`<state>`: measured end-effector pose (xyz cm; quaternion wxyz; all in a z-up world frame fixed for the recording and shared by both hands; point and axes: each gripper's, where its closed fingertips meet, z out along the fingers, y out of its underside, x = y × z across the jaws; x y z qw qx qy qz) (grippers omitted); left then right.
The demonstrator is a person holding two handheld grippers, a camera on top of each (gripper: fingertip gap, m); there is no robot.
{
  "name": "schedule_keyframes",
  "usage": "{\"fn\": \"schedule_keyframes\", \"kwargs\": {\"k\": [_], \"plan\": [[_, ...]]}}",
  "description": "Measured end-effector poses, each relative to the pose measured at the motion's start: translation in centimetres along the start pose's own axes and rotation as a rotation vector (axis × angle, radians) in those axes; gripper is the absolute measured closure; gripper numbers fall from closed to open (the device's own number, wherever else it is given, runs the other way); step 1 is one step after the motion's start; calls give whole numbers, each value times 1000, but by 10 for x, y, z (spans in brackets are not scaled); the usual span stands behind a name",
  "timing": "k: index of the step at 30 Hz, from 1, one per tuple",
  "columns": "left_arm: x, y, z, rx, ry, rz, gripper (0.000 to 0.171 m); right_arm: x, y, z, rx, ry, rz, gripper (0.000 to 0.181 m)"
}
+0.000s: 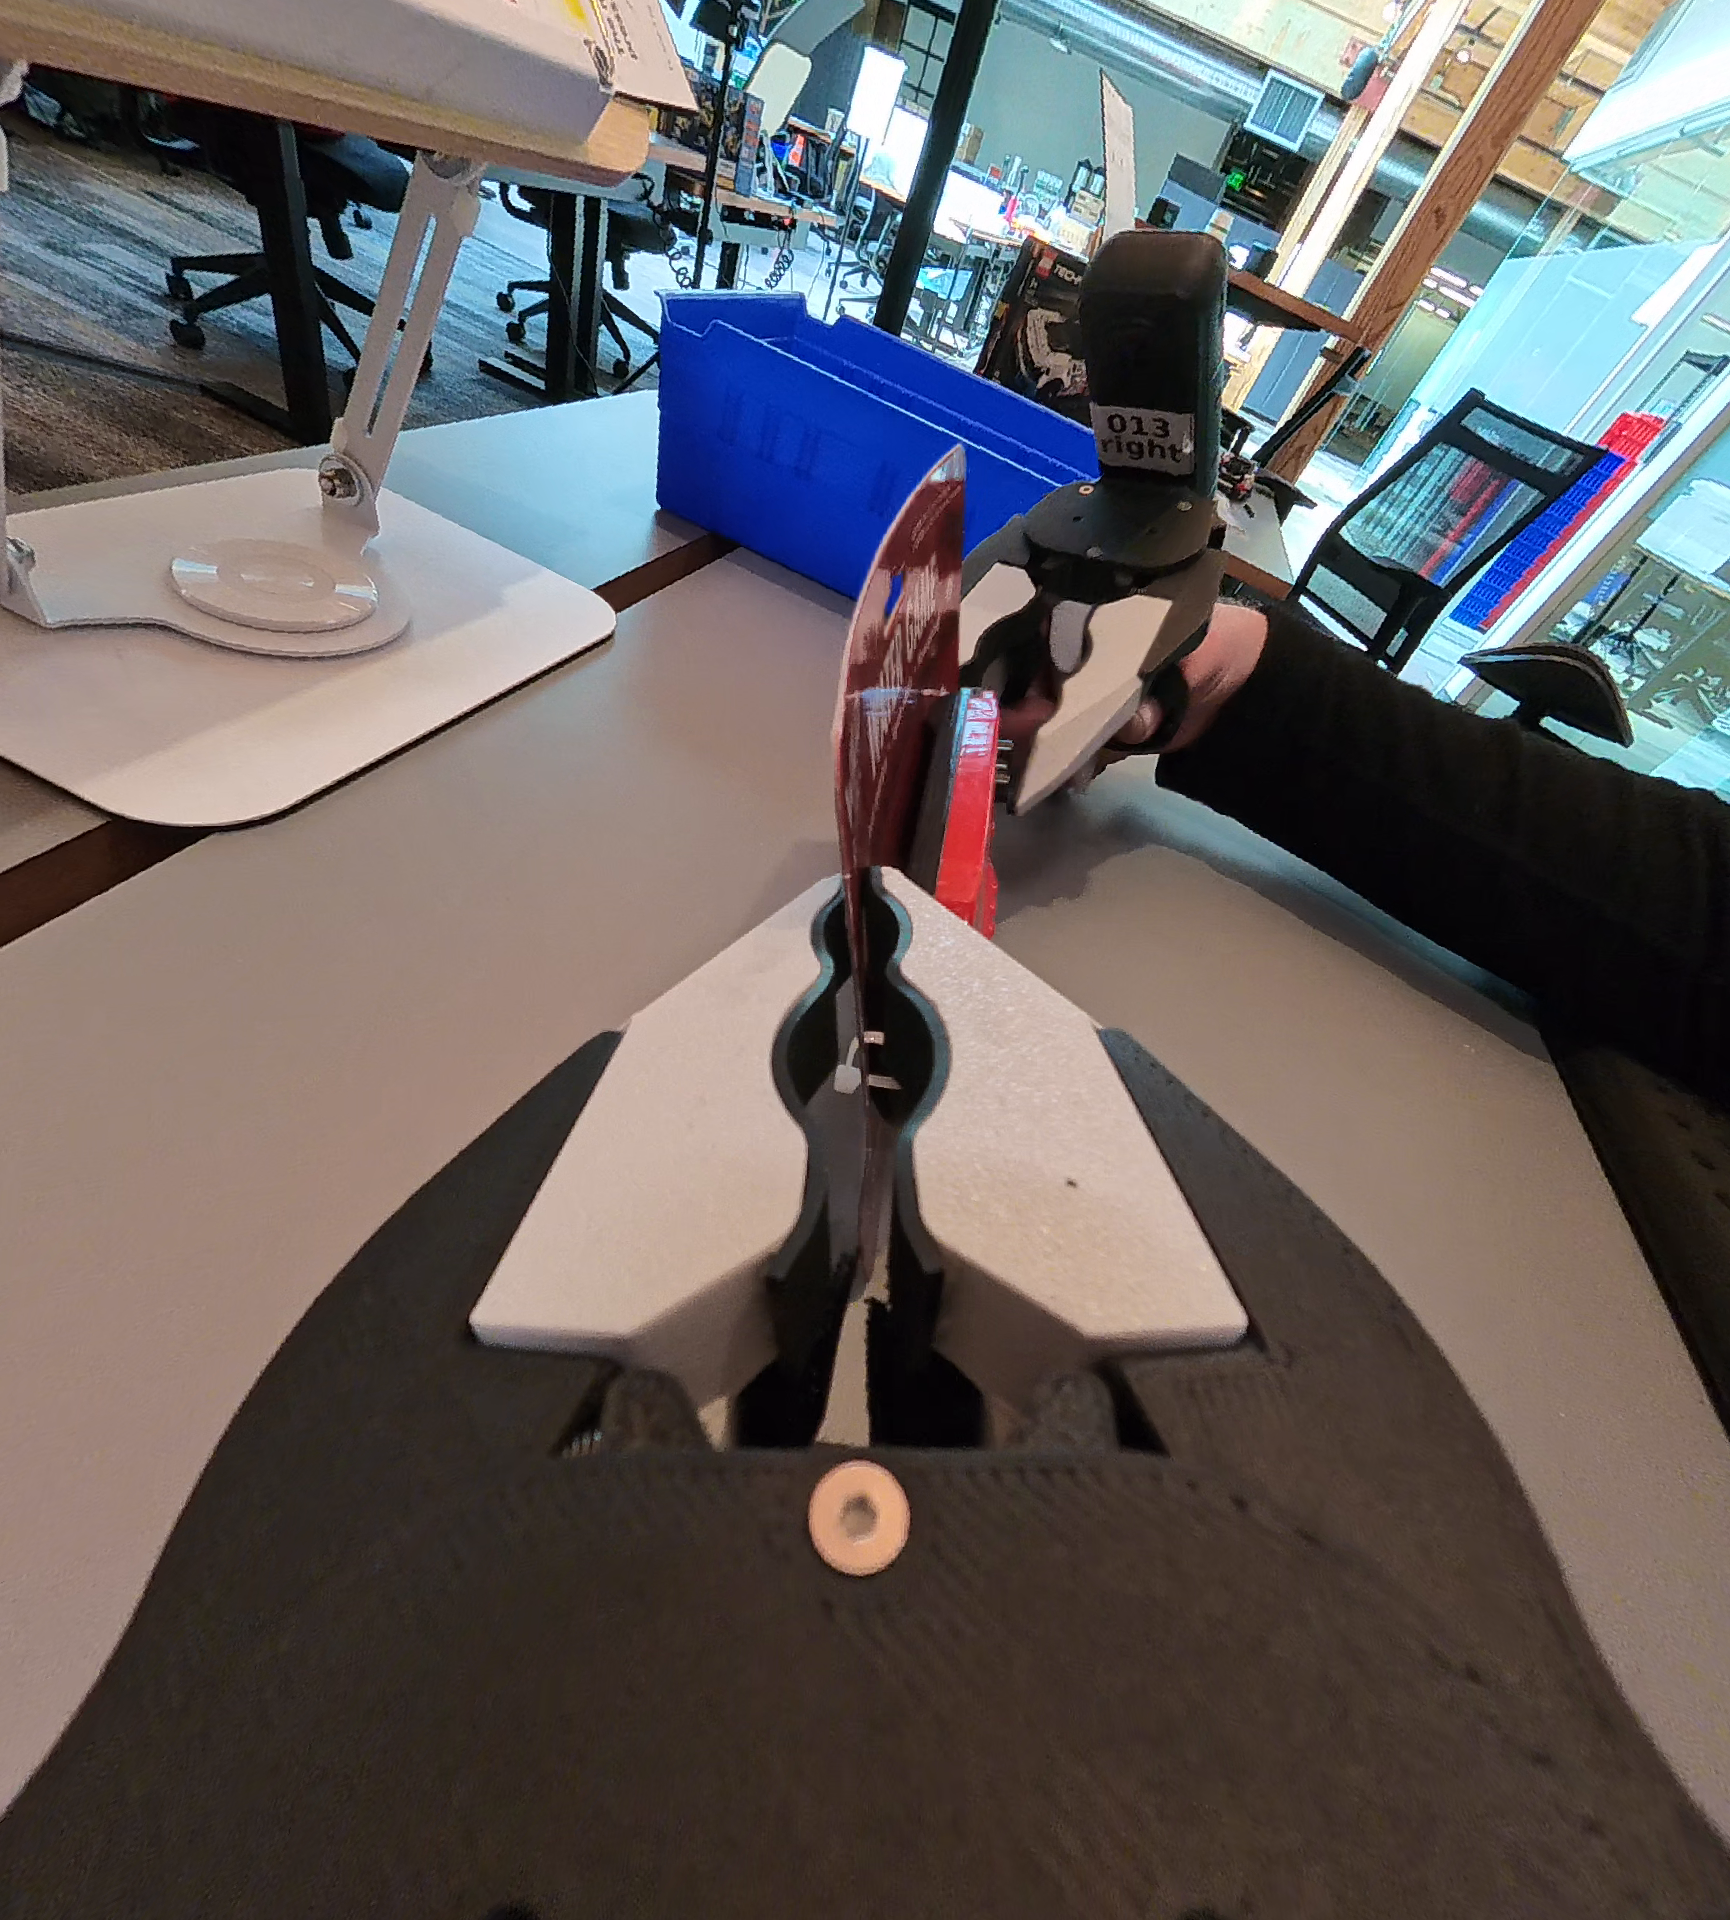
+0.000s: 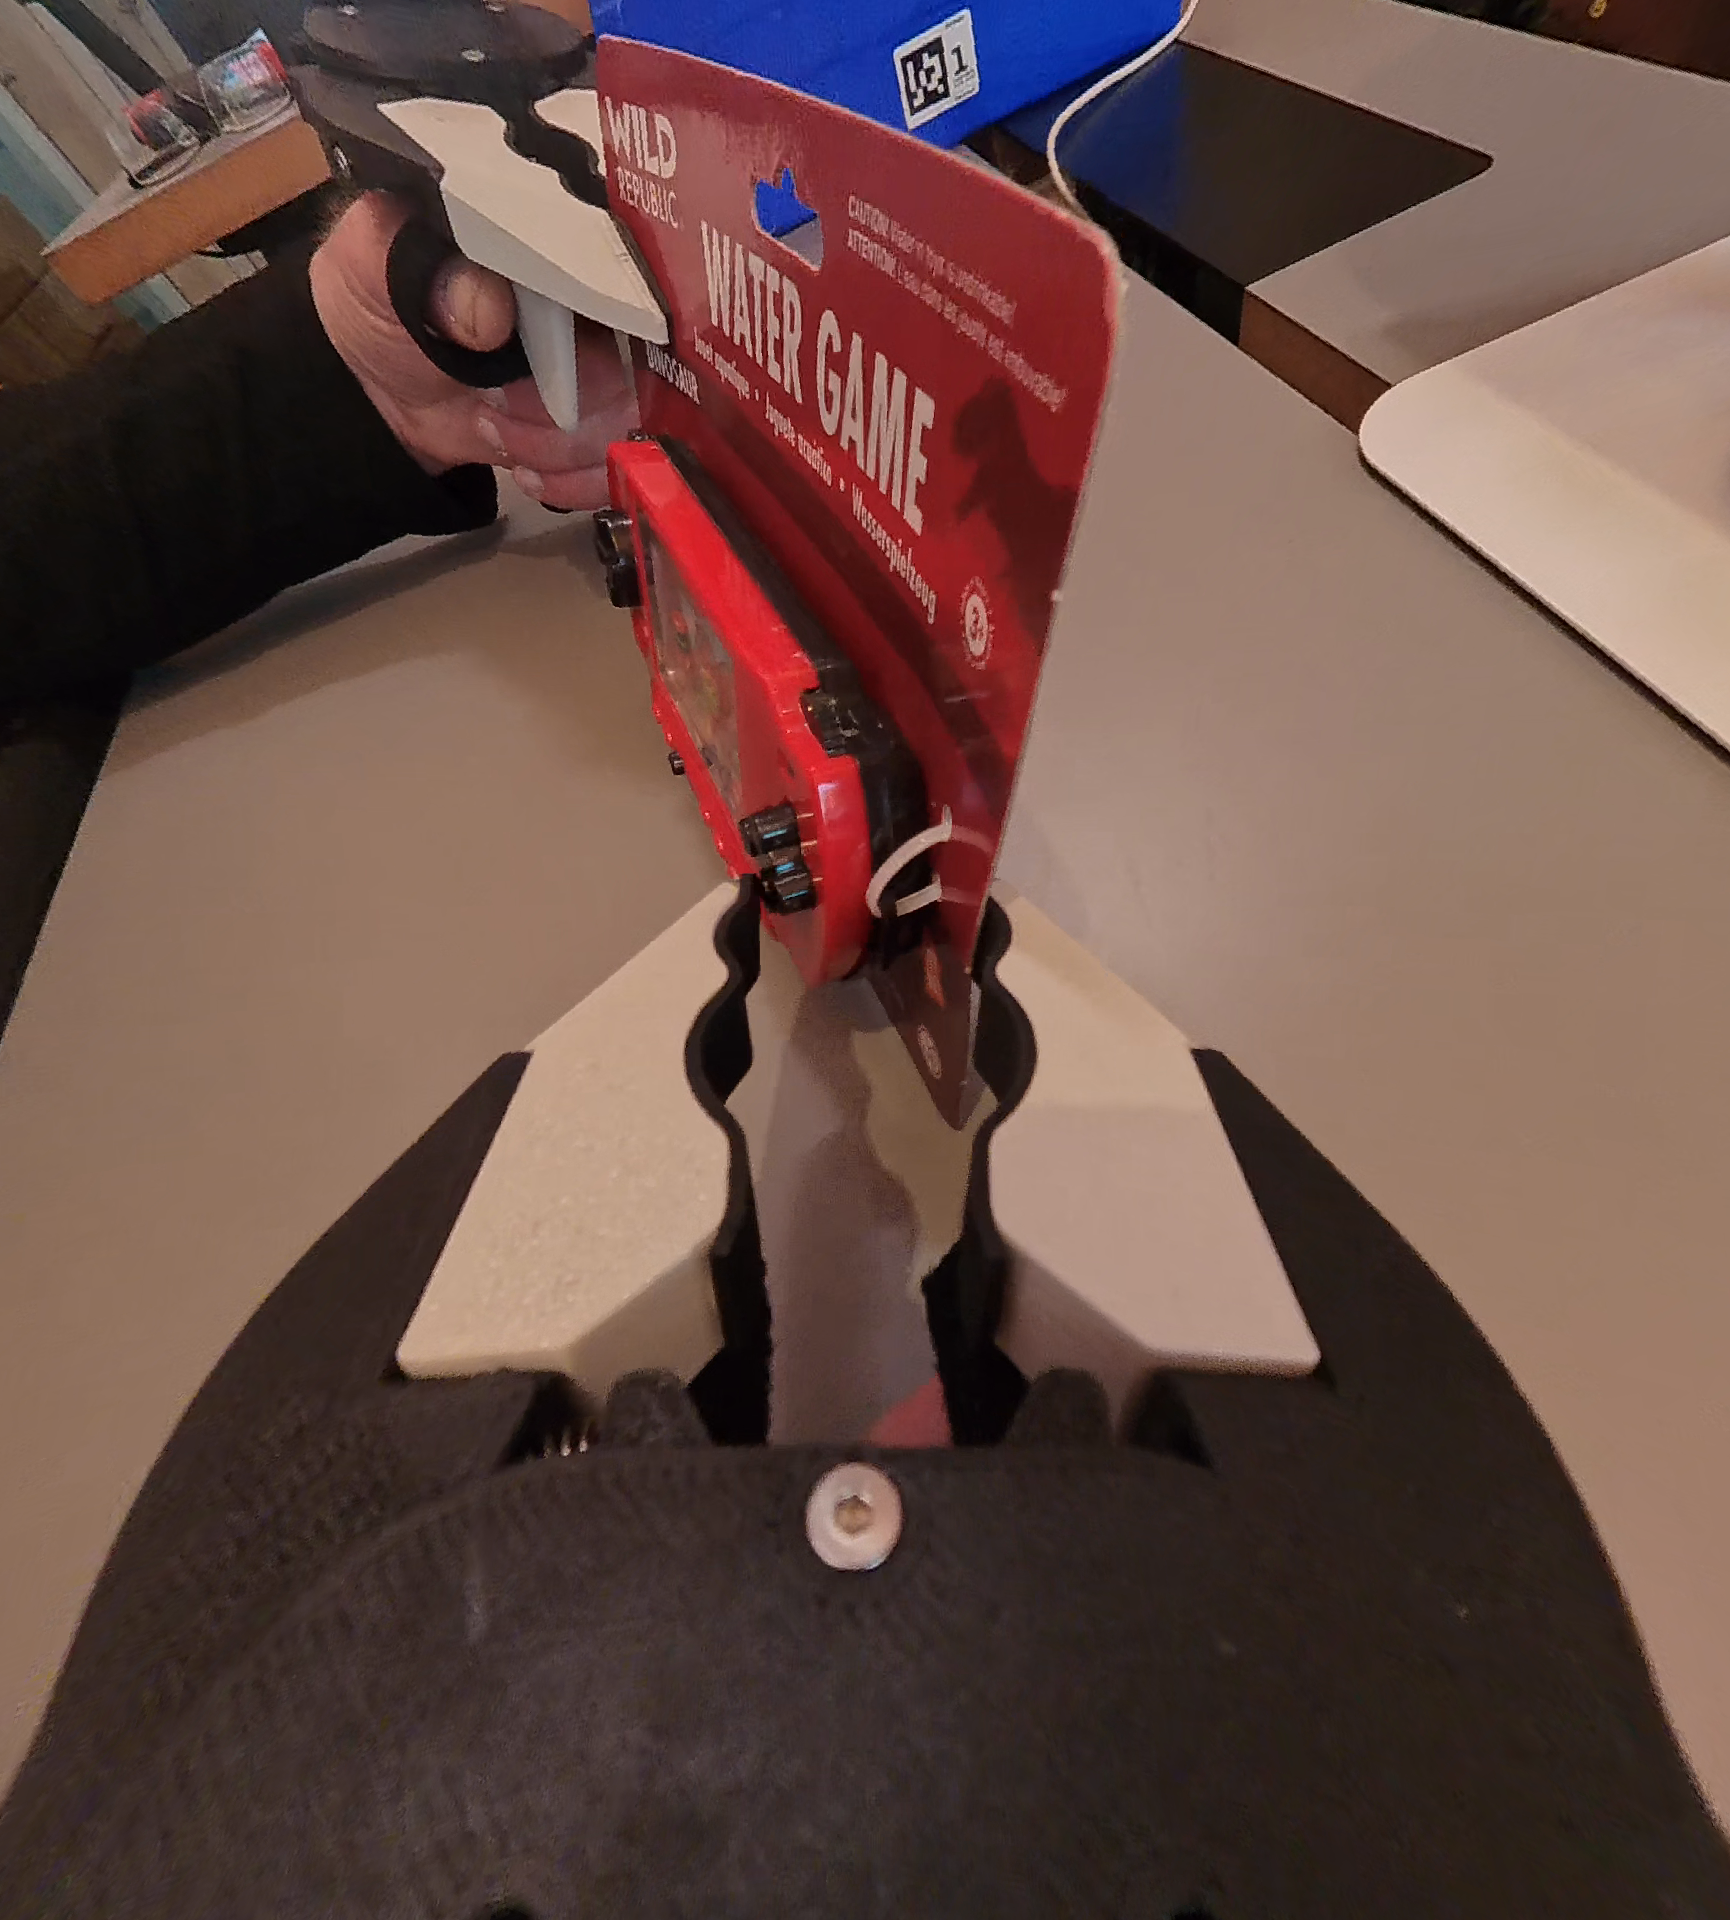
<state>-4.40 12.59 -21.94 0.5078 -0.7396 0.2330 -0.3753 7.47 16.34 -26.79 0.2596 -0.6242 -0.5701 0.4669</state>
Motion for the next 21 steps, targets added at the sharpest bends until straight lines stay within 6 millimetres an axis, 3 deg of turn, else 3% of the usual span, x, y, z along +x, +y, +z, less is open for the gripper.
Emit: {"fn": "schedule_keyframes", "kwargs": {"k": [12,17,21], "plan": [[0,0,0,0,2,0,171,2,0,0,-5,4,-15,149],[0,1,0,-4,0,3,171,2,-7,-2,51,-6,25,134],[0,1,0,-4,1,4,171,2,-12,-4,83,-16,38,139]]}}
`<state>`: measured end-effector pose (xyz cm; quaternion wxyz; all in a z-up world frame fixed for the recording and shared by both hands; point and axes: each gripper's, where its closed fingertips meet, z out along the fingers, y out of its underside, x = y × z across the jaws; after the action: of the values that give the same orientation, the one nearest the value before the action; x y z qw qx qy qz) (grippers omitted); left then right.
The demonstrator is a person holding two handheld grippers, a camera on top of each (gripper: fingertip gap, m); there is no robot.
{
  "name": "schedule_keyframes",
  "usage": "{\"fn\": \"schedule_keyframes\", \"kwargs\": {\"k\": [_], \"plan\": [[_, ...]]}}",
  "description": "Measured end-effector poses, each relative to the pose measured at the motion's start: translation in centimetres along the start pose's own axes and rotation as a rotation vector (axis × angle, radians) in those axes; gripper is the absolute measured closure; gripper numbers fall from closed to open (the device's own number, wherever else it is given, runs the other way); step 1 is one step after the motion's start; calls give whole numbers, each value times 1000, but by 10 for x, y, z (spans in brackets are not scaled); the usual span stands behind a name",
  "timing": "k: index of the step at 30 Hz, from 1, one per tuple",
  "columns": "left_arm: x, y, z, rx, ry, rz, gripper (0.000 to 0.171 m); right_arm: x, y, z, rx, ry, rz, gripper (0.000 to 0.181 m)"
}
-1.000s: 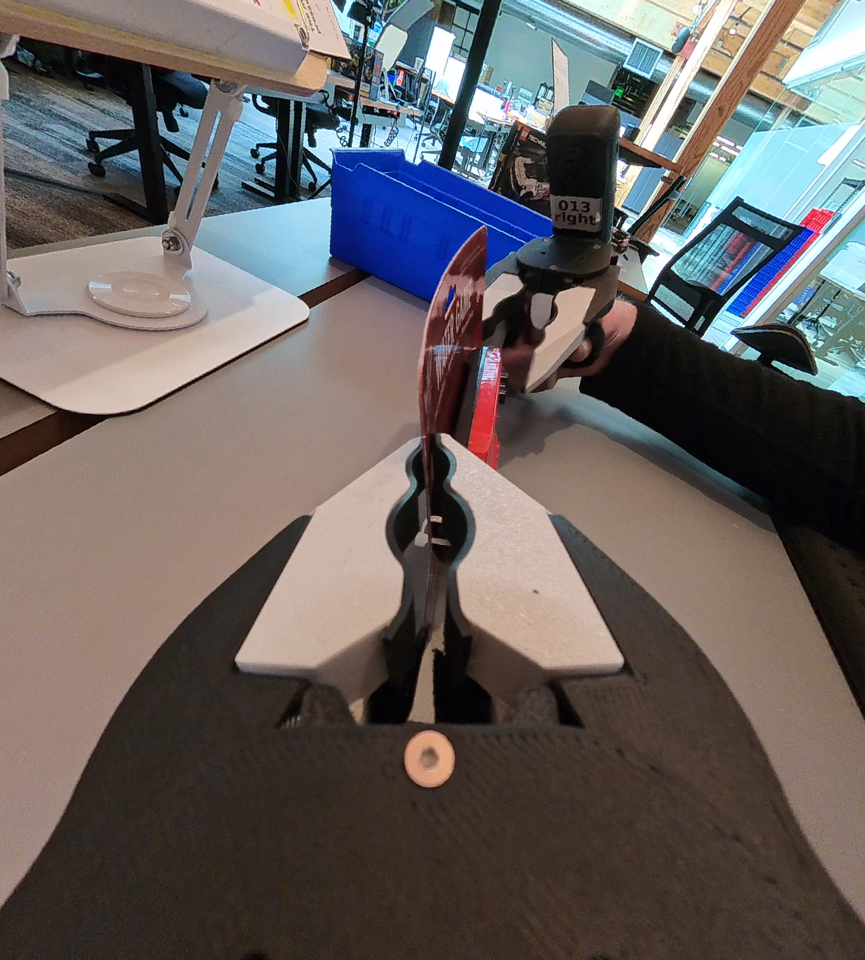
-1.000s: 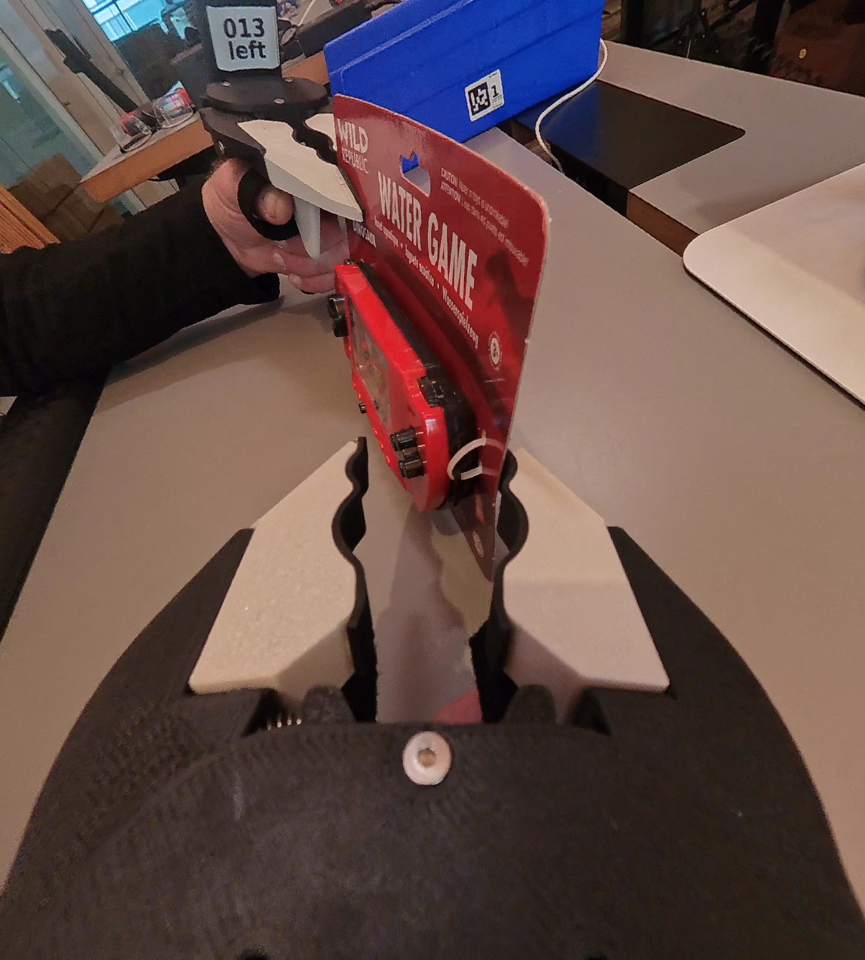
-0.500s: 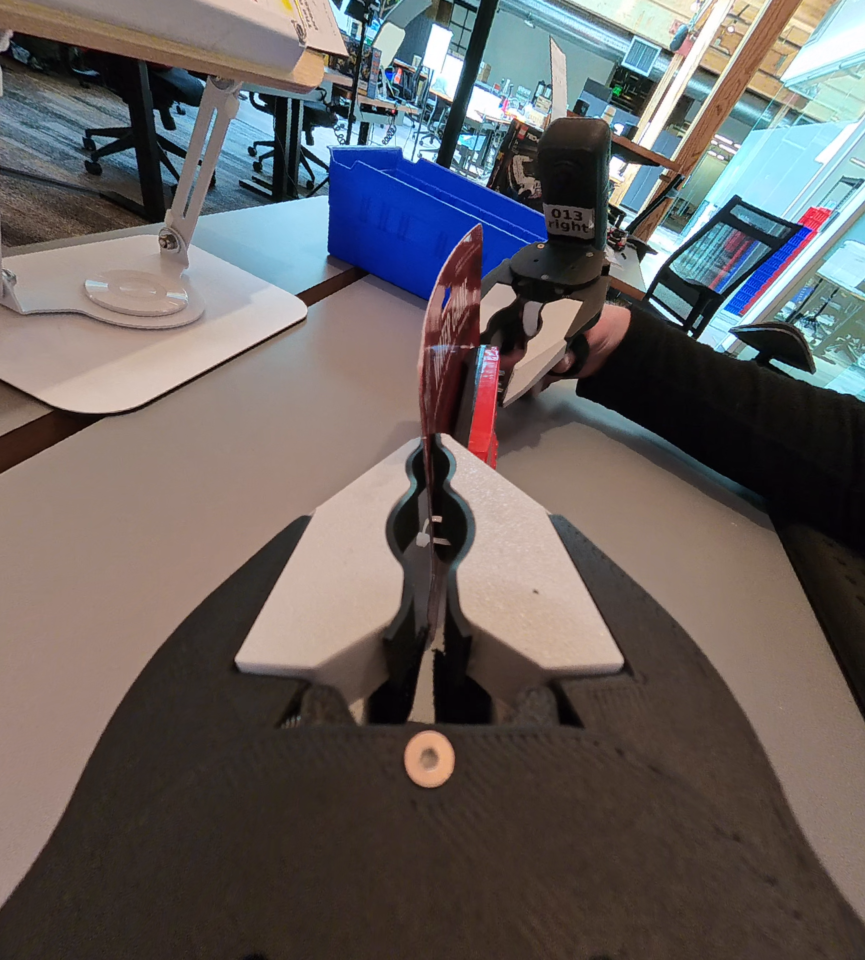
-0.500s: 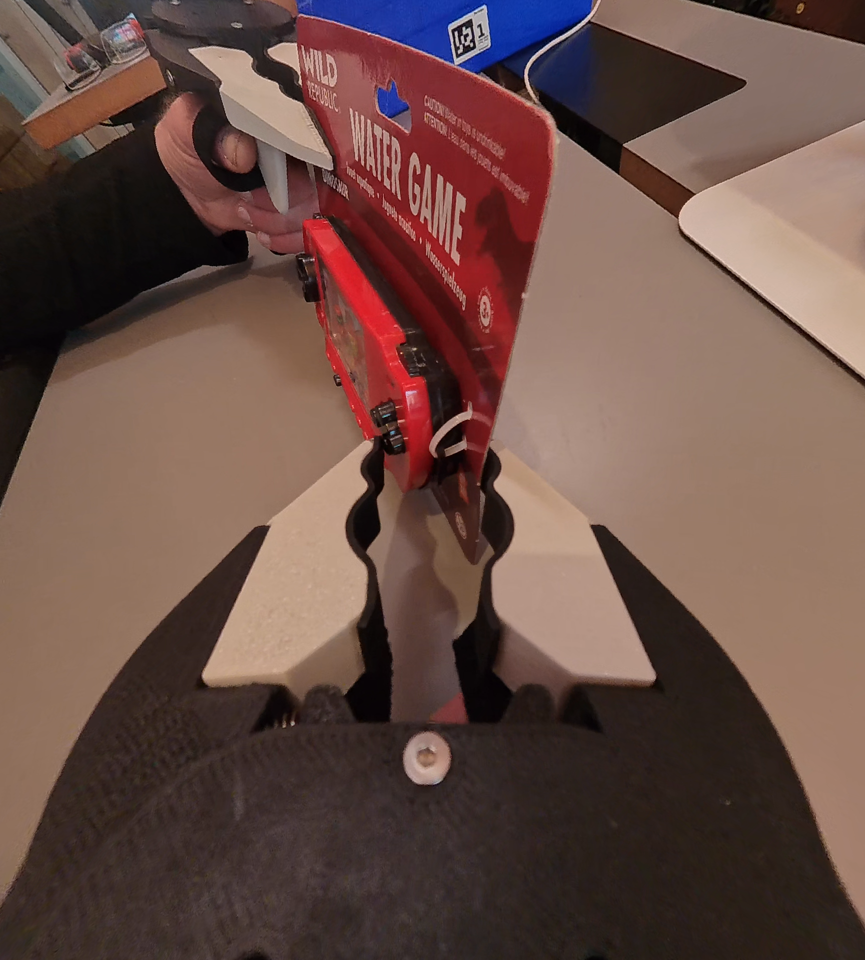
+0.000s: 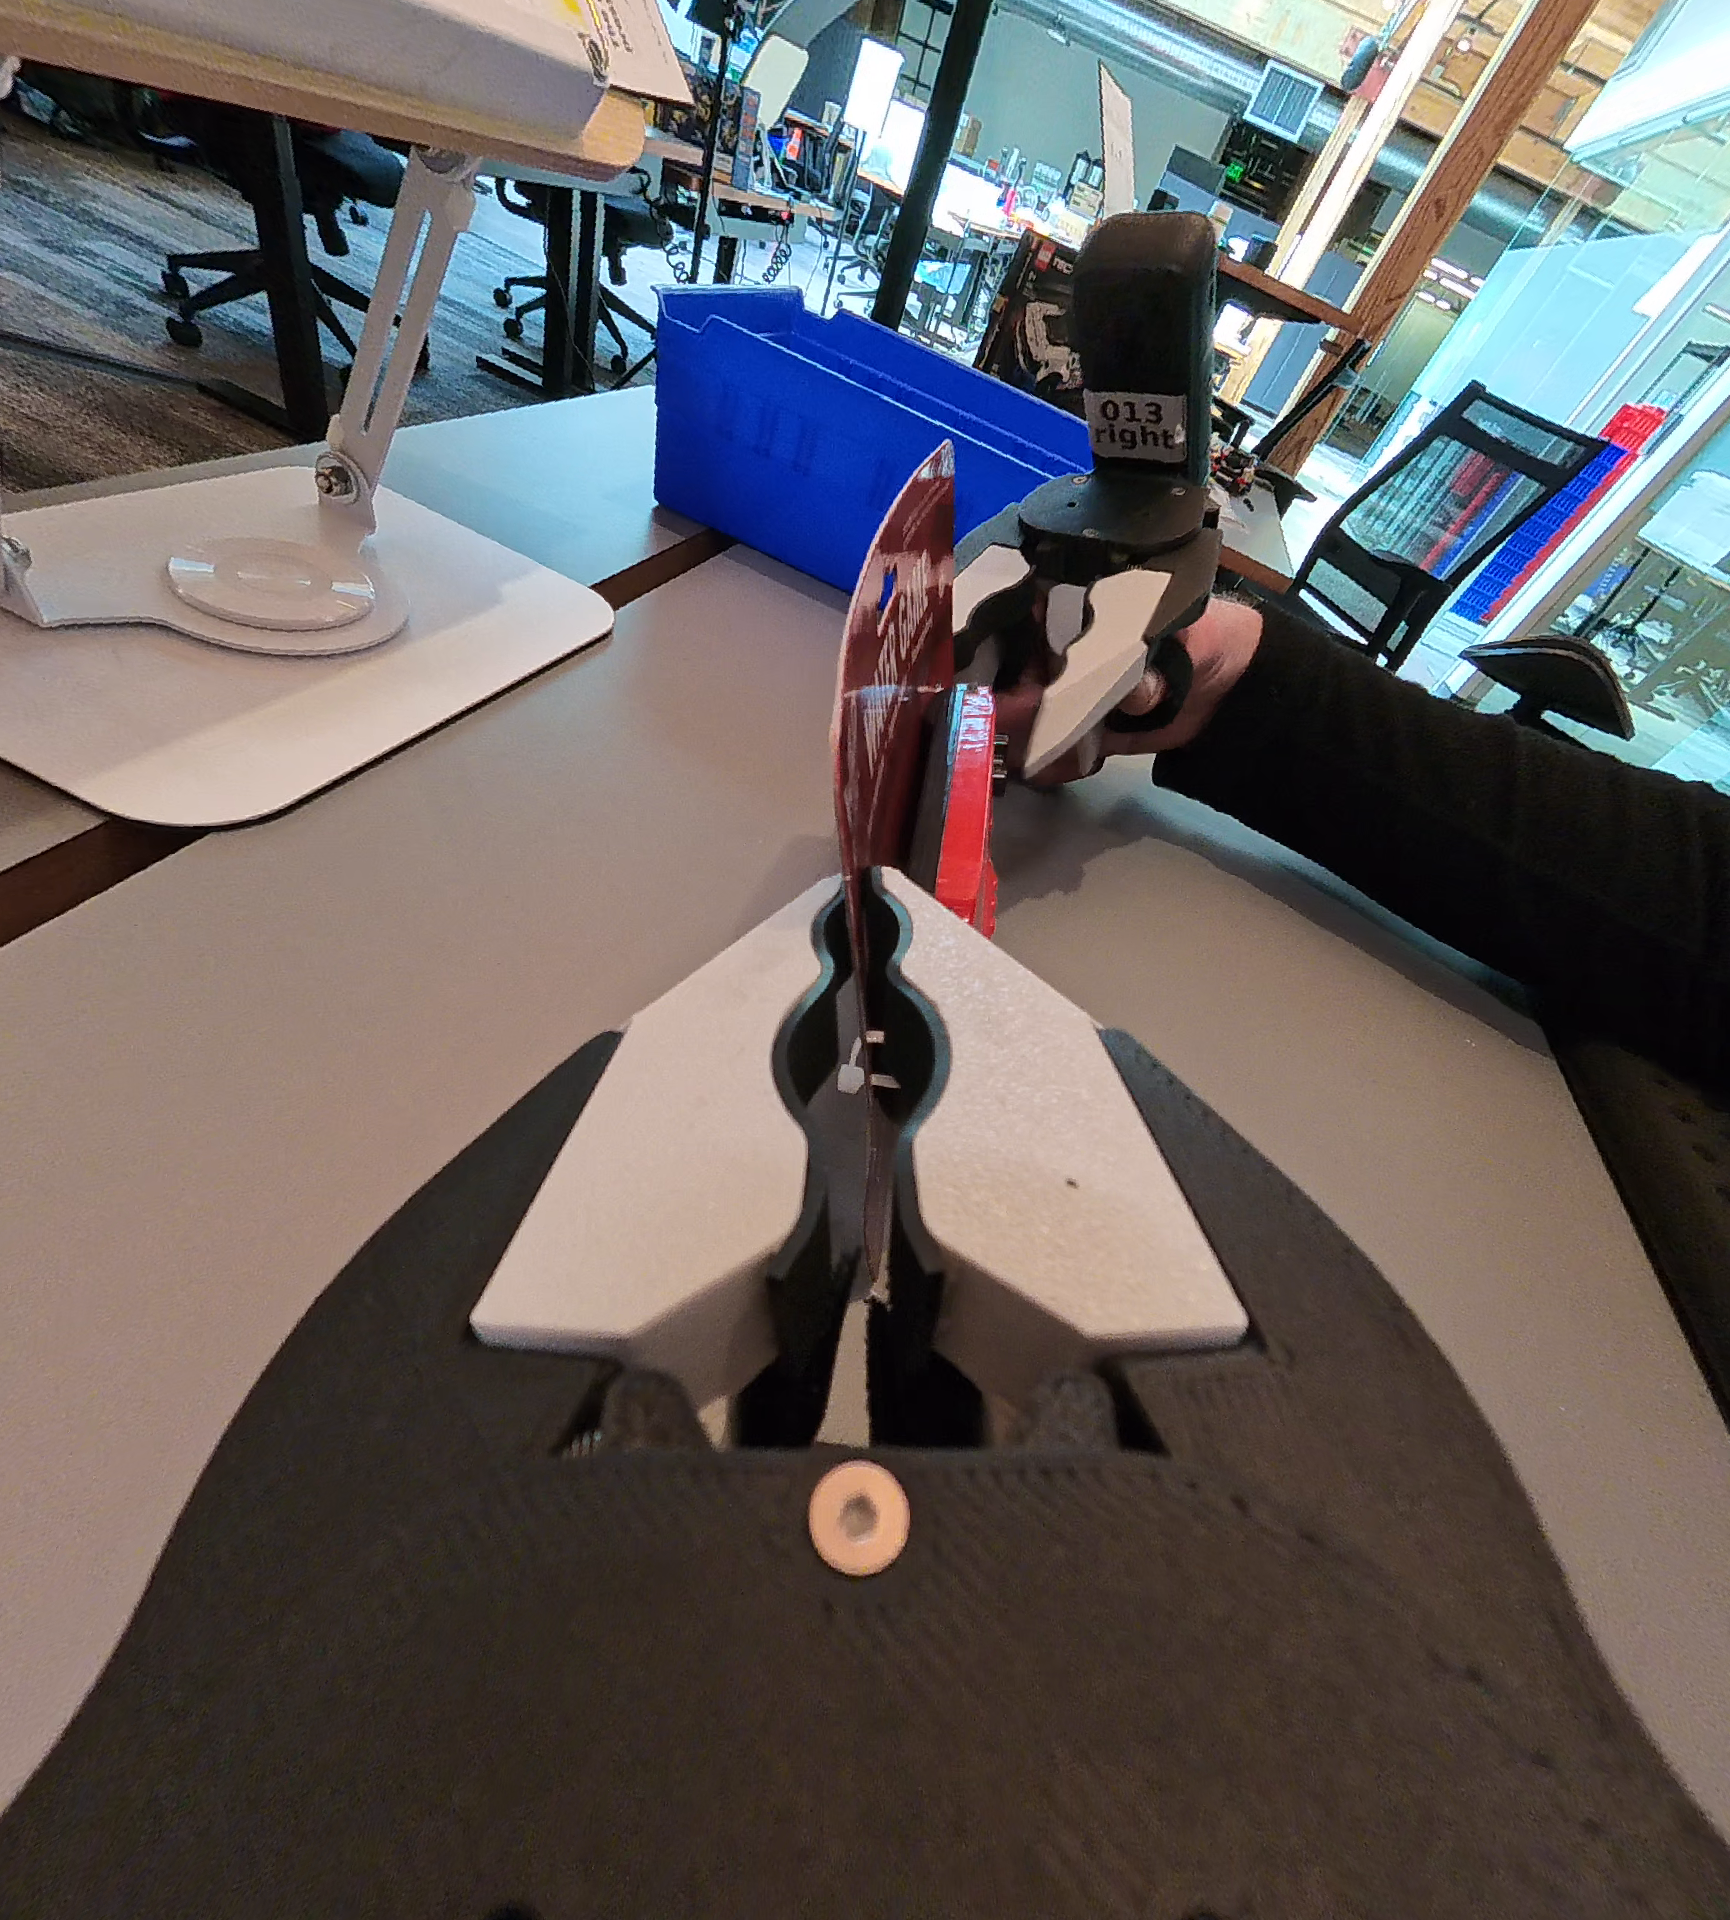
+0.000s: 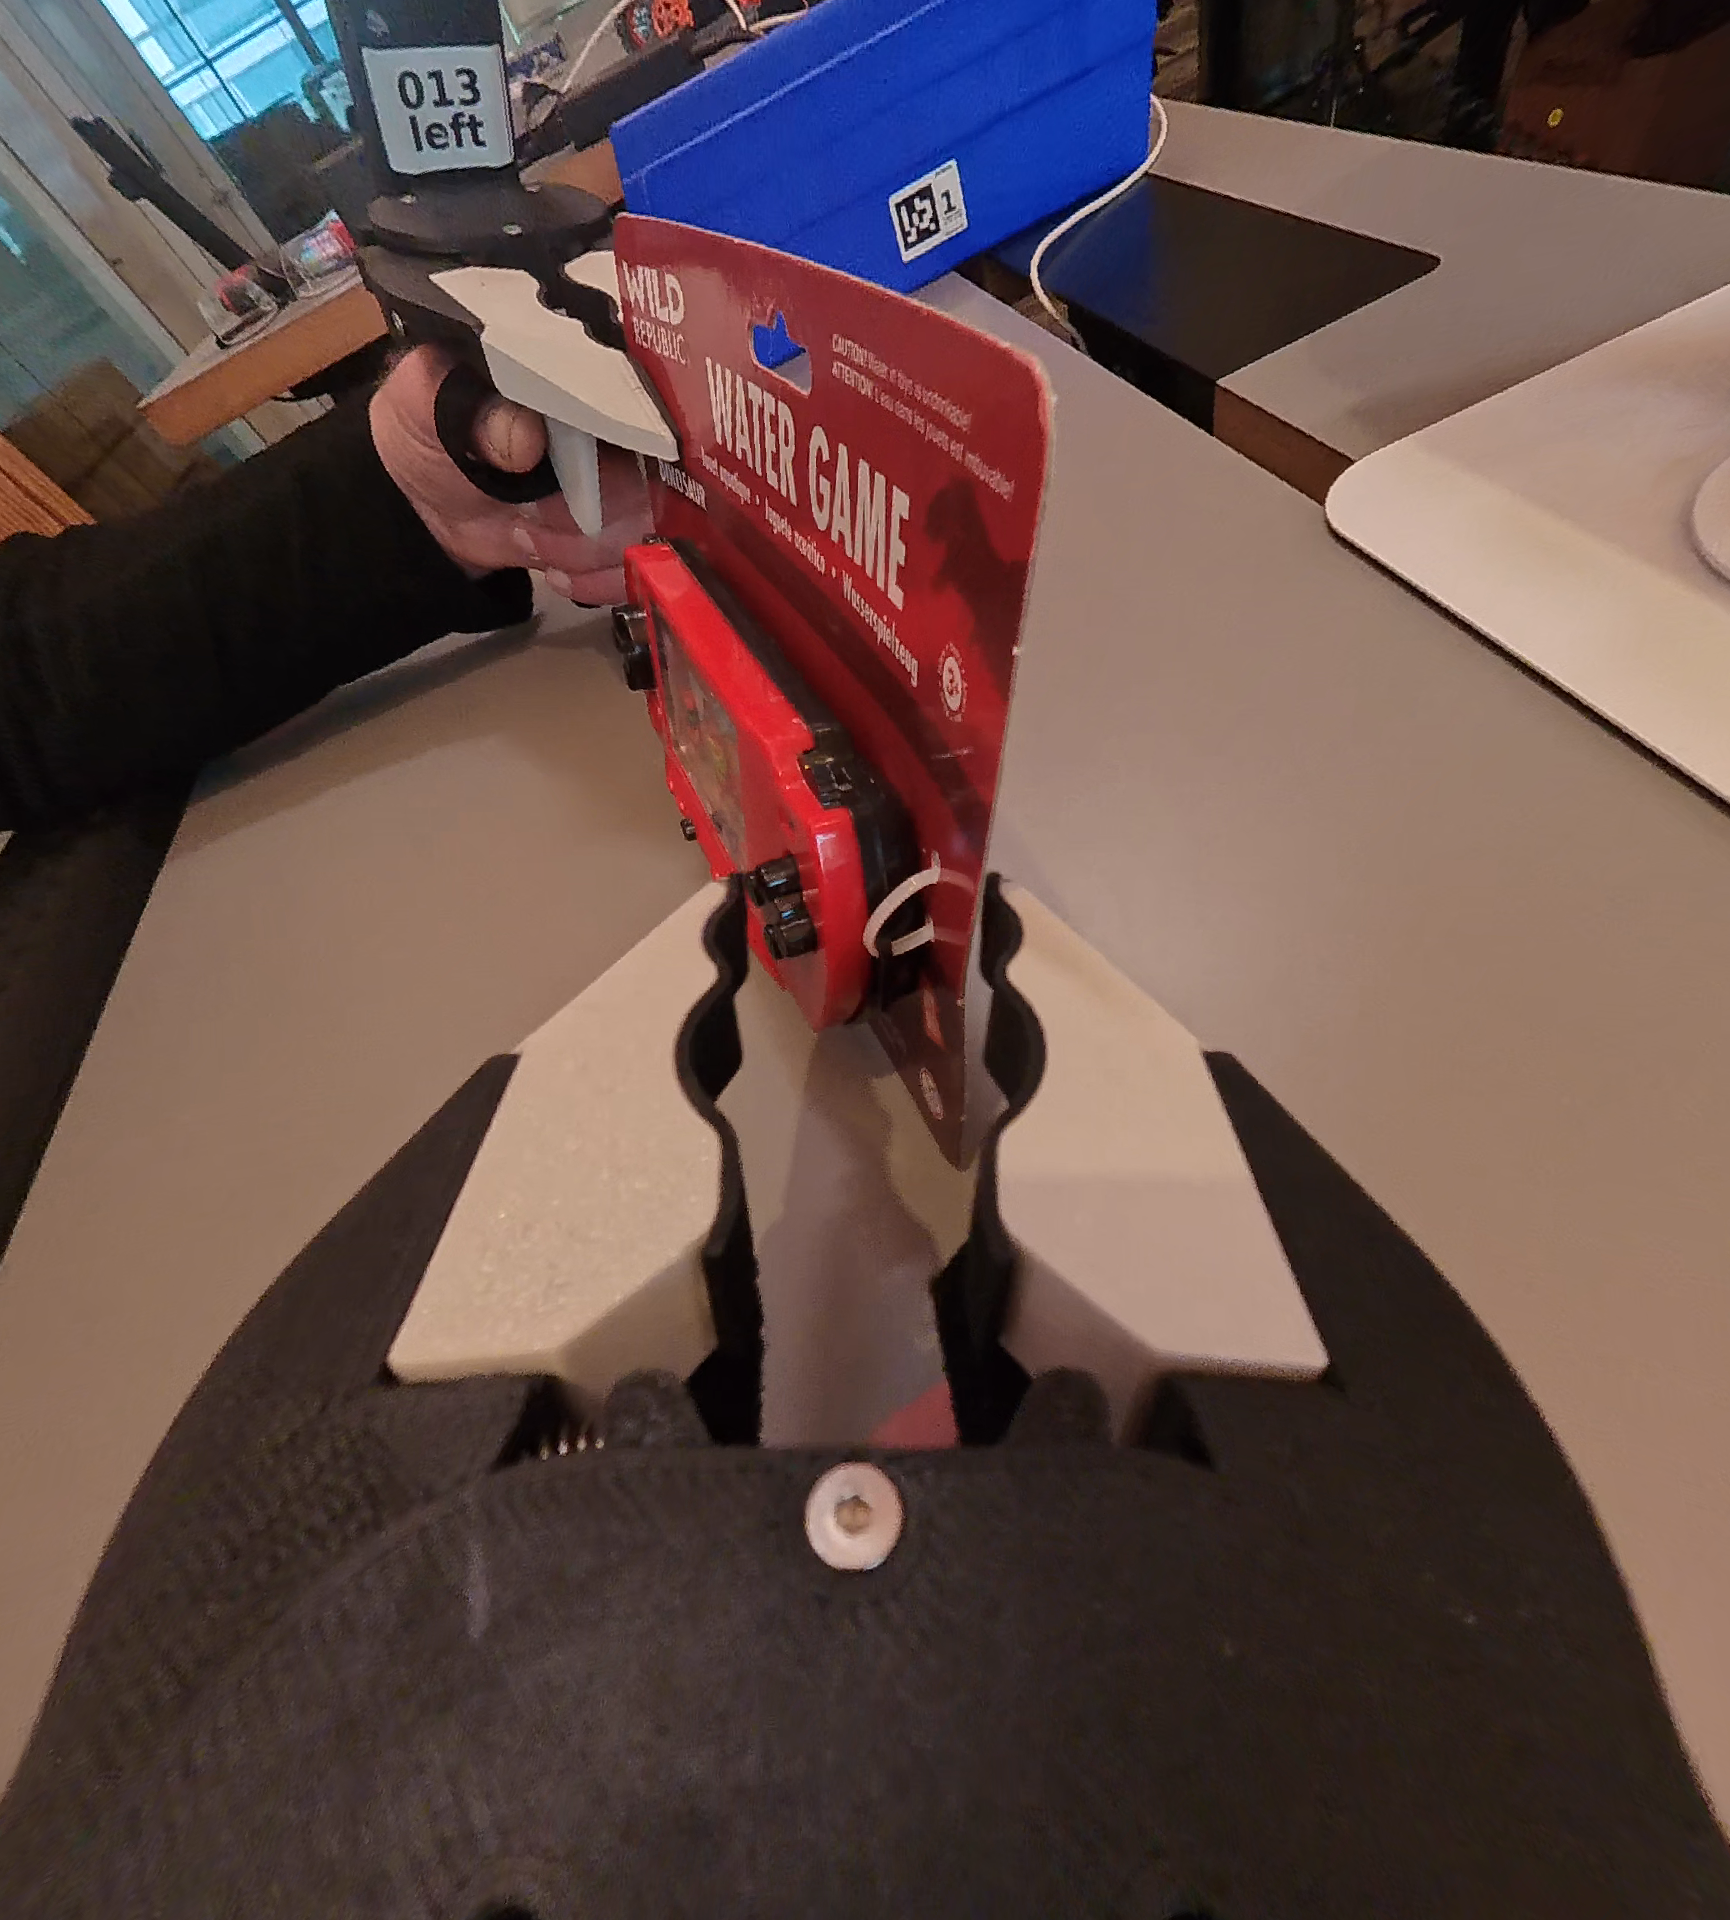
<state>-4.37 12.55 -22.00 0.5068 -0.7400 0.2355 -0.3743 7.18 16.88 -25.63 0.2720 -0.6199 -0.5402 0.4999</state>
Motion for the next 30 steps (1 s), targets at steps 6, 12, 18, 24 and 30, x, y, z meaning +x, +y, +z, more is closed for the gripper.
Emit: {"fn": "schedule_keyframes", "kwargs": {"k": [6,12,18,24,30], "plan": [[0,0,1,2,-4,0,171,-1,-1,0,-10,-4,-23,151],[0,-1,0,3,-2,0,171,-2,0,1,-2,-14,1,146],[0,-1,0,2,-1,4,171,-3,1,3,-14,-15,8,124],[2,0,1,-5,-2,10,171,-1,5,11,-65,28,-34,142],[2,-1,1,3,0,4,171,0,5,11,-93,54,-58,145]]}}
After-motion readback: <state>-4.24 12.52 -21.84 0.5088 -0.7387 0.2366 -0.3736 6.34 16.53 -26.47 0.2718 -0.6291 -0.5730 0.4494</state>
